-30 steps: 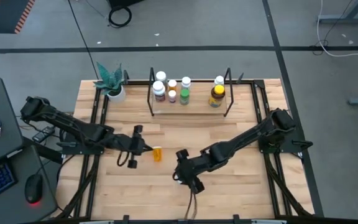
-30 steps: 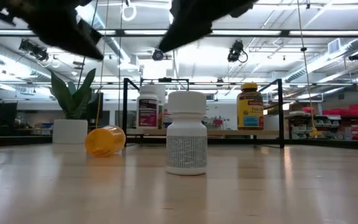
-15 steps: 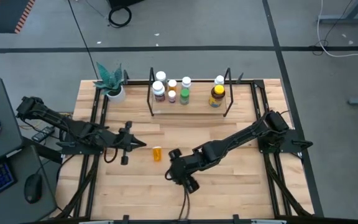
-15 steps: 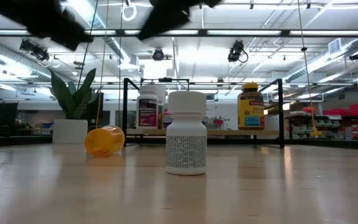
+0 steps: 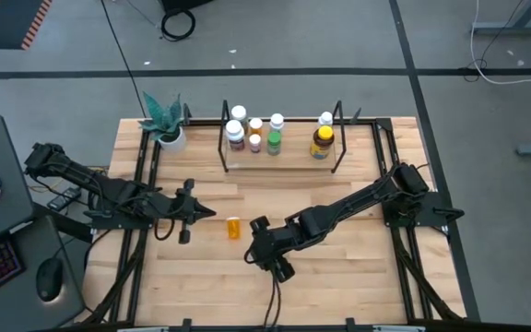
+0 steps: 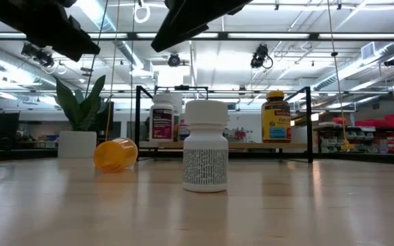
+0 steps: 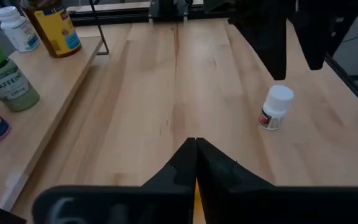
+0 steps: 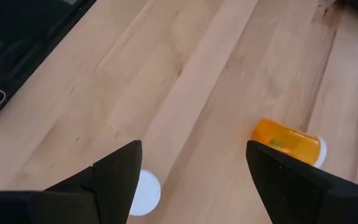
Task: Pick and place medicine bottles onto shelf by color
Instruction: Put the white pill bottle on the shelf
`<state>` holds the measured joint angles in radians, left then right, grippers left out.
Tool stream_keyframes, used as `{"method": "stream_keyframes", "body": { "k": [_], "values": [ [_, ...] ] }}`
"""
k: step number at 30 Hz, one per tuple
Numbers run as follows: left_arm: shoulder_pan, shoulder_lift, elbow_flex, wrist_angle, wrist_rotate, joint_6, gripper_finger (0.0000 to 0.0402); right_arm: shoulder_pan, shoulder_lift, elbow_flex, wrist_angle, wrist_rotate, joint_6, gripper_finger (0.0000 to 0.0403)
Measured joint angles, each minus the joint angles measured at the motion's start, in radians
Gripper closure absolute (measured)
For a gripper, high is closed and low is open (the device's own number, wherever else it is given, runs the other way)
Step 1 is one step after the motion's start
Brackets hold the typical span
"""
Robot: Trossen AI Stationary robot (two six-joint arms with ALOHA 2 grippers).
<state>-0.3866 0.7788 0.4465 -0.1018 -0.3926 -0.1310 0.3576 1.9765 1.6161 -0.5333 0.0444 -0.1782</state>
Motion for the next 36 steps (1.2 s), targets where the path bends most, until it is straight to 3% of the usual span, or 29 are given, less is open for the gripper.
{"method": "stream_keyframes", "body": {
  "k": [36],
  "values": [
    [0.001, 0.000, 0.000, -0.009, 0.005, -0.041, 0.0386, 0.001, 0.001, 0.000, -0.002, -0.031, 0.035, 0.0106]
  ]
}}
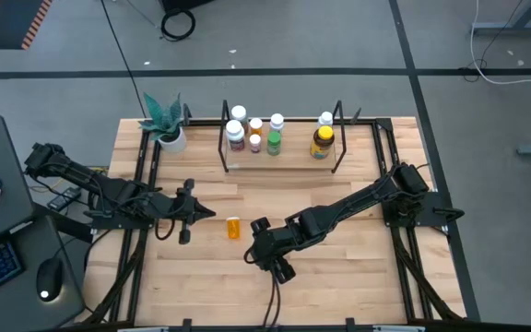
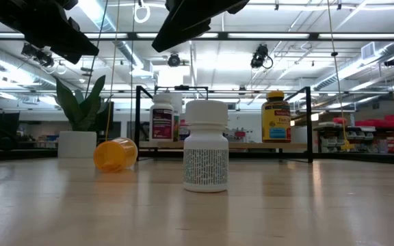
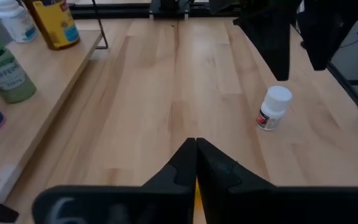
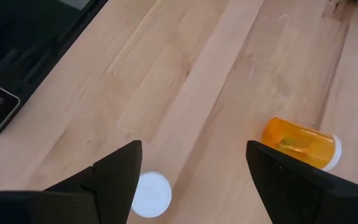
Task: Pick and place medicine bottles onto shelf by color
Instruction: Put the white pill bottle on the shelf
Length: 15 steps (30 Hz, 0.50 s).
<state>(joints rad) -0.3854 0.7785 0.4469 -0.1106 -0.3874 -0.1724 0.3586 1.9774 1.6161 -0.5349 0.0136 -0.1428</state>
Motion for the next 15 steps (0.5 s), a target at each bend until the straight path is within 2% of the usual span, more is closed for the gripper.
{"method": "stream_keyframes", "body": {
  "k": [6, 15],
  "values": [
    [-0.001, 0.000, 0.000, -0.022, 0.069, -0.031, 0.0374, 0.000, 0.000, -0.023, 0.036, -0.008, 0.010, 0.0106],
    [-0.011, 0.000, 0.000, -0.022, 0.070, -0.034, 0.0373, 0.003, 0.003, -0.123, 0.093, -0.023, 0.067, 0.0106]
  ]
}}
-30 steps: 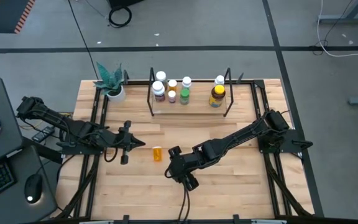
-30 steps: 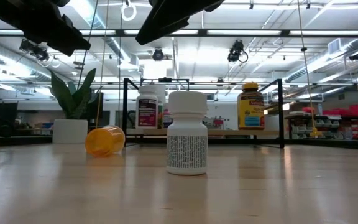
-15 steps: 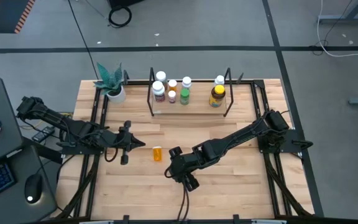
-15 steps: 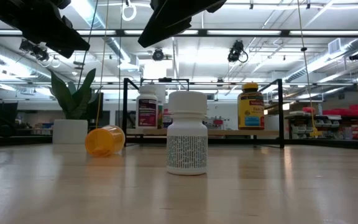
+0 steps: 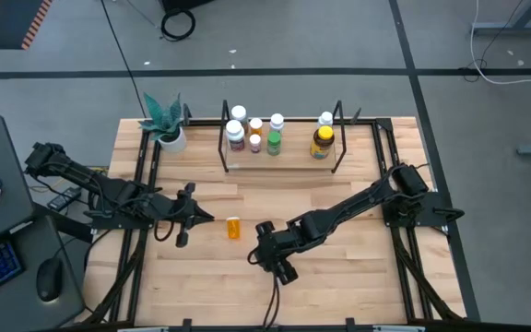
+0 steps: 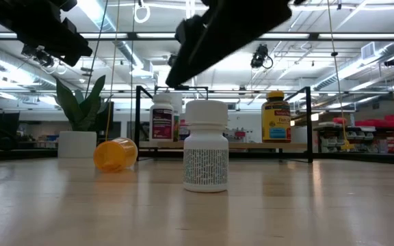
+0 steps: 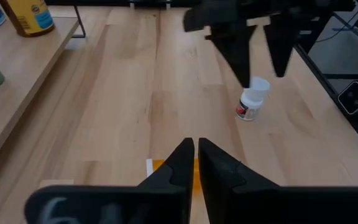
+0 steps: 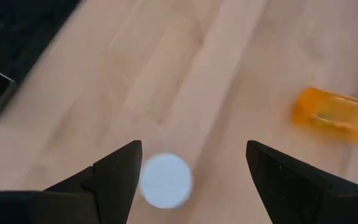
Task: Pick and place medicine bottles onto shelf by color
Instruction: Put the white pill bottle on the shelf
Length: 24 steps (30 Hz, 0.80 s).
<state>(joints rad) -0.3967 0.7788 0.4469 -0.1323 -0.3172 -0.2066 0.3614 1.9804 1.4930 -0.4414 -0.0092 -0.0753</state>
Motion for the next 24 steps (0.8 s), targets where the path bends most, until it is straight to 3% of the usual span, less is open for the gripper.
{"method": "stream_keyframes", "body": {
  "k": [5, 24],
  "values": [
    [0.001, 0.000, 0.000, 0.000, 0.000, 0.005, 0.0376, 0.015, -0.001, -0.019, 0.062, -0.045, 0.013, 0.0106],
    [0.001, 0.000, 0.000, 0.001, -0.003, 0.008, 0.0376, 0.030, -0.001, -0.189, 0.237, -0.002, -0.001, 0.0109]
  ]
}}
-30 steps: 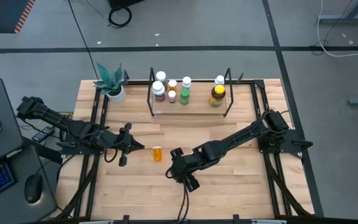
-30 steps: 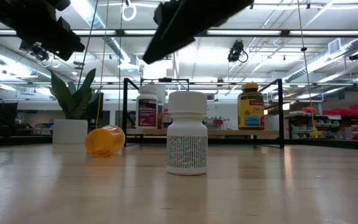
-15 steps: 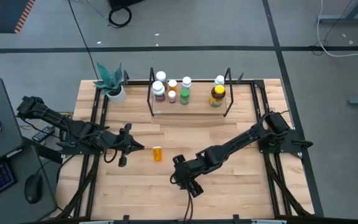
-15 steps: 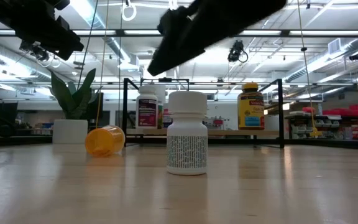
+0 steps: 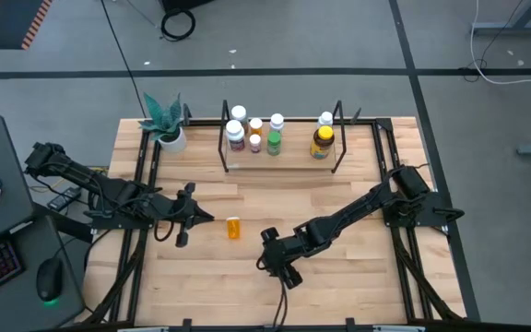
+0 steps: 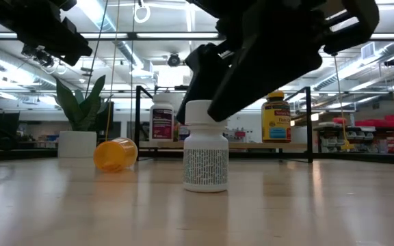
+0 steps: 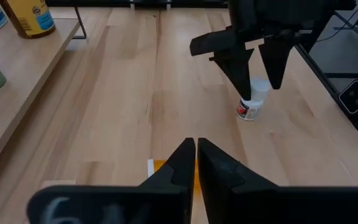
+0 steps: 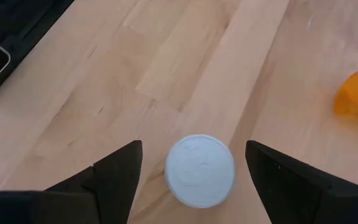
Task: Pick and place medicine bottles onto shelf by color
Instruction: Put the white pill bottle on the shelf
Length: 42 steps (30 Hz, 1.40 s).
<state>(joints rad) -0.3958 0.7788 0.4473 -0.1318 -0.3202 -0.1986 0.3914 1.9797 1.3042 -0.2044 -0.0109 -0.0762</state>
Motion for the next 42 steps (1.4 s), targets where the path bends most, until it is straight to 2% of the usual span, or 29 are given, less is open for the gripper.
{"method": "stream_keyframes", "body": {
  "k": [10, 20, 30, 39, 42],
  "values": [
    [0.000, 0.000, 0.000, 0.000, -0.010, 0.001, 0.0373, -0.003, 0.000, -0.020, 0.026, 0.003, 0.018, 0.0177],
    [0.000, 0.000, 0.001, 0.000, -0.010, 0.000, 0.0371, -0.025, 0.000, -0.020, 0.017, 0.002, 0.051, 0.0224],
    [0.000, 0.000, 0.001, 0.003, -0.009, 0.003, 0.0372, -0.070, -0.051, -0.020, -0.052, 0.002, 0.047, 0.0229],
    [-0.002, 0.000, 0.001, 0.008, -0.009, 0.002, 0.0364, -0.130, -0.164, -0.020, -0.126, 0.019, -0.024, 0.0229],
    [-0.002, 0.000, 0.001, 0.008, -0.009, 0.000, 0.0363, -0.164, -0.207, -0.020, -0.151, 0.058, -0.043, 0.0229]
  ]
}}
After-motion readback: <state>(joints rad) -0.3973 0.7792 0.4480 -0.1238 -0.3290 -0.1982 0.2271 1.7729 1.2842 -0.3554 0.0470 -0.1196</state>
